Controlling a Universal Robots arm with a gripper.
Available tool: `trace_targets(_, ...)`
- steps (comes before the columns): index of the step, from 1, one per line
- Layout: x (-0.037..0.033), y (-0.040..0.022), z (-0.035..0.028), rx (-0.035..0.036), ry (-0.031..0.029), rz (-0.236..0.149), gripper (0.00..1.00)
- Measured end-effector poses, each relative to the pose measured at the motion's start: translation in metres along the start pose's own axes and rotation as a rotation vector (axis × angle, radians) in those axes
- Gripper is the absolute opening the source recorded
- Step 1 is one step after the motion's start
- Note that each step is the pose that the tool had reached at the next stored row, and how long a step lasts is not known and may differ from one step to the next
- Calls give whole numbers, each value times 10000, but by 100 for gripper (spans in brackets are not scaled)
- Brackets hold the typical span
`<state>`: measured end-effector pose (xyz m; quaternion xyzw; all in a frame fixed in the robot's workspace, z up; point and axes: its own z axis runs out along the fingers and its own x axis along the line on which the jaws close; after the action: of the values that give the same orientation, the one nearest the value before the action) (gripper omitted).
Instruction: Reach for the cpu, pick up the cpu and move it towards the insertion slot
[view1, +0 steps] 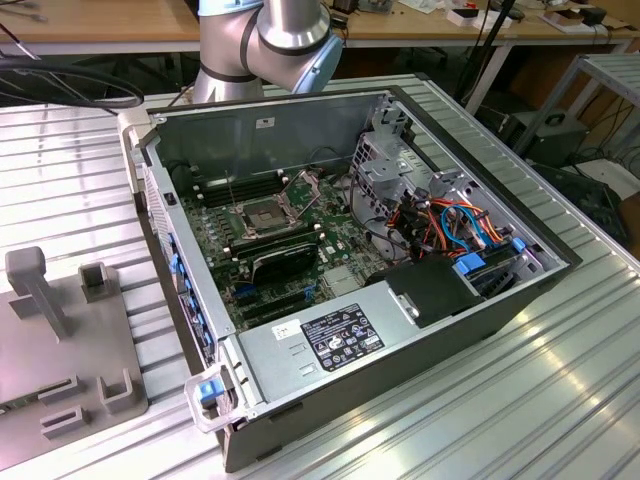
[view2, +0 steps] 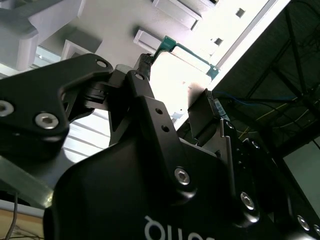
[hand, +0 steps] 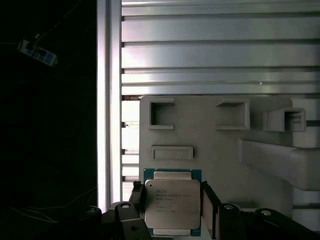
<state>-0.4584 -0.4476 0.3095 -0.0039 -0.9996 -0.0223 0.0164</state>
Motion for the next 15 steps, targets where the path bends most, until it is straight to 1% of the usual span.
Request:
trace_targets(9, 2, 2, -54, -3, 1, 0, 55)
trace_targets(15, 2, 4, -74, -6, -2, 0, 55)
